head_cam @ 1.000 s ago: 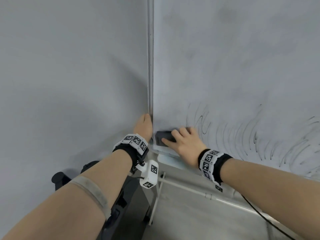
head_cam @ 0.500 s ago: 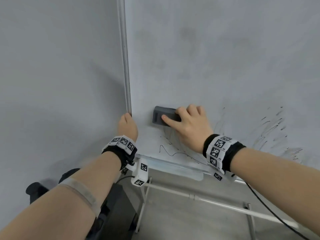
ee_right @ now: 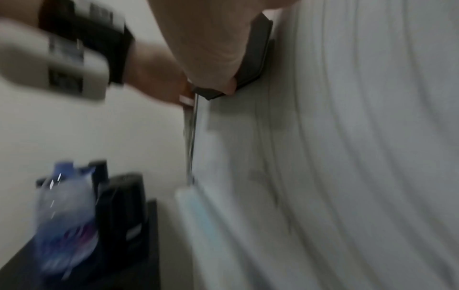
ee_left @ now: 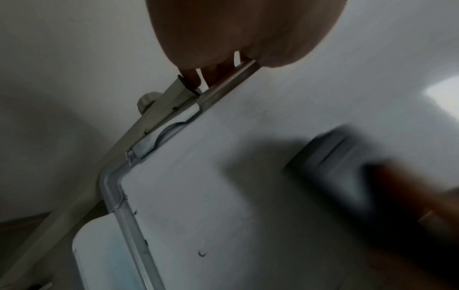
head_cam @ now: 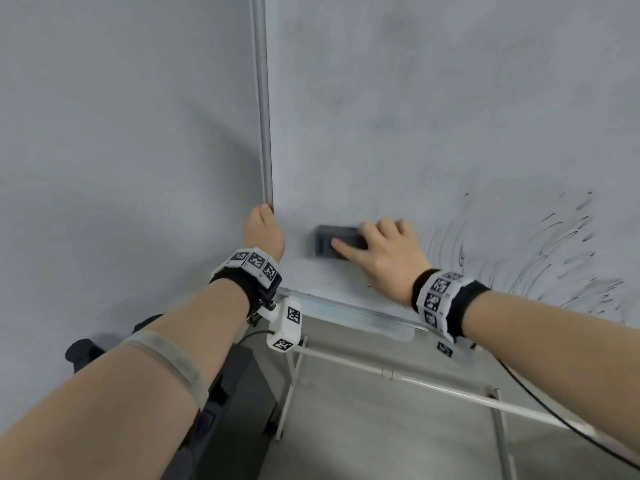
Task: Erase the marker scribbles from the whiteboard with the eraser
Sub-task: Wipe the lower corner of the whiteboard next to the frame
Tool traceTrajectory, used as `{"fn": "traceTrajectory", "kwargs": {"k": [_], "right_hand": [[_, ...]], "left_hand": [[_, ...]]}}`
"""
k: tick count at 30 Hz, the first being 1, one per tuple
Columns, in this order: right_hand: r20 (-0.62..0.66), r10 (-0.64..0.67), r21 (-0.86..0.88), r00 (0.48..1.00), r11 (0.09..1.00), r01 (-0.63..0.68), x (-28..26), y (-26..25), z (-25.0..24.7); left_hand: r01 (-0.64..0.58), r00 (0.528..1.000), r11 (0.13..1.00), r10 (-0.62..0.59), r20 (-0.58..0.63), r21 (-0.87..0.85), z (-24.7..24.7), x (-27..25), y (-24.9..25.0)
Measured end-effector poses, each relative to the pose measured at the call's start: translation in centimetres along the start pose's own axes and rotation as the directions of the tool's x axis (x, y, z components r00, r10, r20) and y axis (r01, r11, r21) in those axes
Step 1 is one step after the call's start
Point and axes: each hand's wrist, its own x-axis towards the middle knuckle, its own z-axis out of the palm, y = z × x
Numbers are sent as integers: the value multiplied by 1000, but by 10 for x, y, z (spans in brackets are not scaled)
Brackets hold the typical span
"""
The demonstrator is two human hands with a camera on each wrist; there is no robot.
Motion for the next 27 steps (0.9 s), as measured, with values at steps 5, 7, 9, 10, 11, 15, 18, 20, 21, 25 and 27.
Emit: {"fn": "traceTrajectory", "kwargs": {"k": [5,7,9,10,11,15,18,20,21,25,27], "right_hand": [[-298,297,0,907,950,-312,63,62,-78],[-369,361,8,856,923,-385,72,75,-95],[-386,349,6,854,927,-376,67,76,-94],[-376,318,3,871,940,-341,60,73,-87],[-348,276,3,896,956,-294,49,67,-78],[-110,121,16,987,993,-120,-21,34,-23],[76,55,13,996,998,-57,-79,2,18],[212,0,-9,977,1000,2,-109,-13,32],[251,-11,-20,968,1000,17,-116,-15,34],[135,42,-25,990,999,-39,-98,4,11],[-8,137,10,991,991,-137,-67,29,-15]], "left_hand": [[5,1000,999,-5,-13,34,0,-3,5],[14,1000,997,-11,-28,75,1,-5,5],[13,998,994,-6,-60,109,4,-8,6],[12,997,993,-2,-80,122,6,-10,7],[12,995,991,1,-100,131,8,-11,7],[13,992,980,12,-125,197,15,-4,5],[31,991,971,1,-132,236,18,0,6],[47,988,978,-16,-152,201,20,-3,7],[47,987,981,-17,-158,190,20,-4,8],[46,987,984,-19,-159,173,18,-3,7],[46,987,986,-20,-161,162,16,-2,6]]}}
